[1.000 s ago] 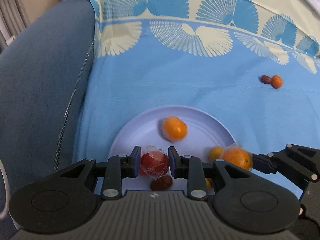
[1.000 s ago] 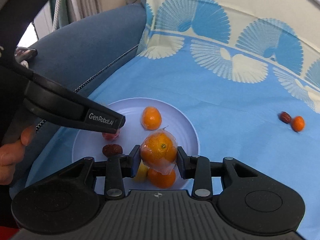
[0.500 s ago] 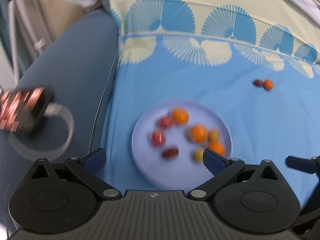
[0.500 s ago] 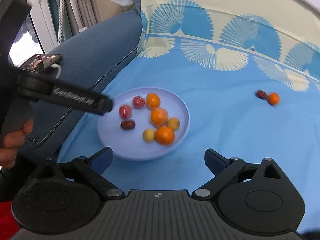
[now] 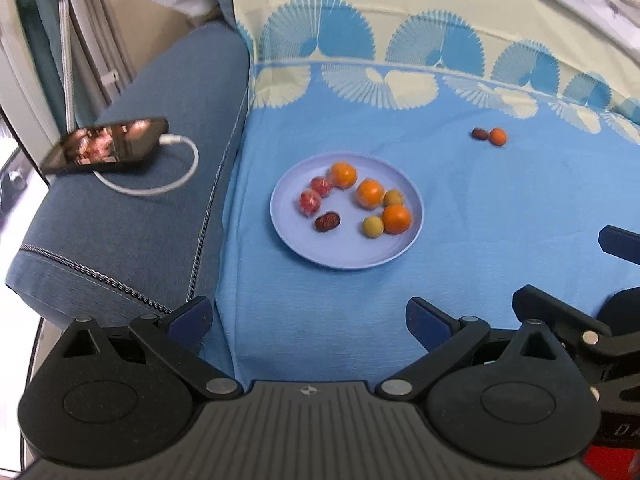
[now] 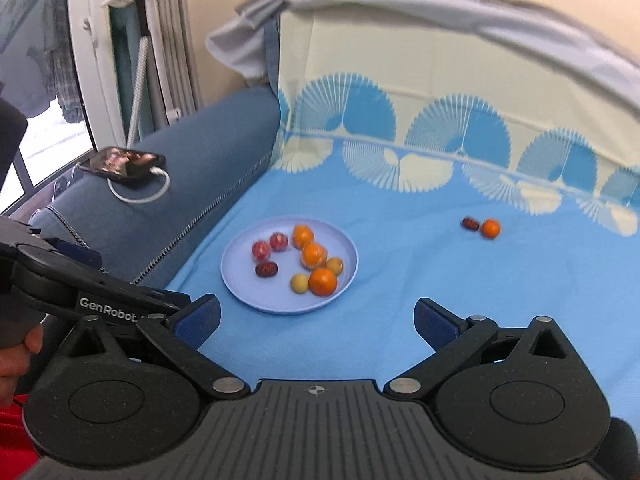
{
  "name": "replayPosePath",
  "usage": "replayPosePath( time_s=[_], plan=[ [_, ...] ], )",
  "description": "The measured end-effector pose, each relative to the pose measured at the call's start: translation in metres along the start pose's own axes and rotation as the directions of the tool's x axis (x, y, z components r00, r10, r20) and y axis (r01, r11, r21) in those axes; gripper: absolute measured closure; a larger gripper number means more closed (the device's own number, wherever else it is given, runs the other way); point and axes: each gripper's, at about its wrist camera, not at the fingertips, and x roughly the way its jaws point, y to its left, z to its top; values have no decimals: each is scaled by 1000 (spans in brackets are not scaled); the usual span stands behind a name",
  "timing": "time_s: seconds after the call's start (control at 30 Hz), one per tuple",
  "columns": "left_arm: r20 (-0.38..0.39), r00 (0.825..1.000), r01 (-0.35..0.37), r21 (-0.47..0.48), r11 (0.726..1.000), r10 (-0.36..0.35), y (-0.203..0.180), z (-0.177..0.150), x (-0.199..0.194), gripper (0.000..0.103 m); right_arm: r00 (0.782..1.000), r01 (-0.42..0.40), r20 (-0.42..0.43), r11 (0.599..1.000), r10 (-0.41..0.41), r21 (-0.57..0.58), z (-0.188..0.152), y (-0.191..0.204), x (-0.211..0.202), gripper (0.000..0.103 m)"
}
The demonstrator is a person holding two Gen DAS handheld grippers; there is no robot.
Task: Organize fruits
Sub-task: 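Move both tools toward the last red date and mandarin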
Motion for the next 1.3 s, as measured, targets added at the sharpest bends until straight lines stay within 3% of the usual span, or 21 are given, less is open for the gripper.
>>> replayPosePath(
  time_s=[0.17,0.43,0.87,1.3],
  plan=[
    [62,998,-4,5,1000,4,-5,-1,-22,0,999,12,43,1000,-11,-14,-1,3,-22,1],
    [73,997,-5,29,1000,3,-12,-5,-28,0,997,20,70,1000,-21,12,-6,-1,-32,1],
    [50,999,-18,22,1000,17,-8,-7,-22,0,999,-14,37,1000,13,26,-10,0,-24,1],
    [58,998,10,-7,1000,-10,-3,18,-9,0,996,55,76,998,-56,19,2,-4,-21,1]
  ],
)
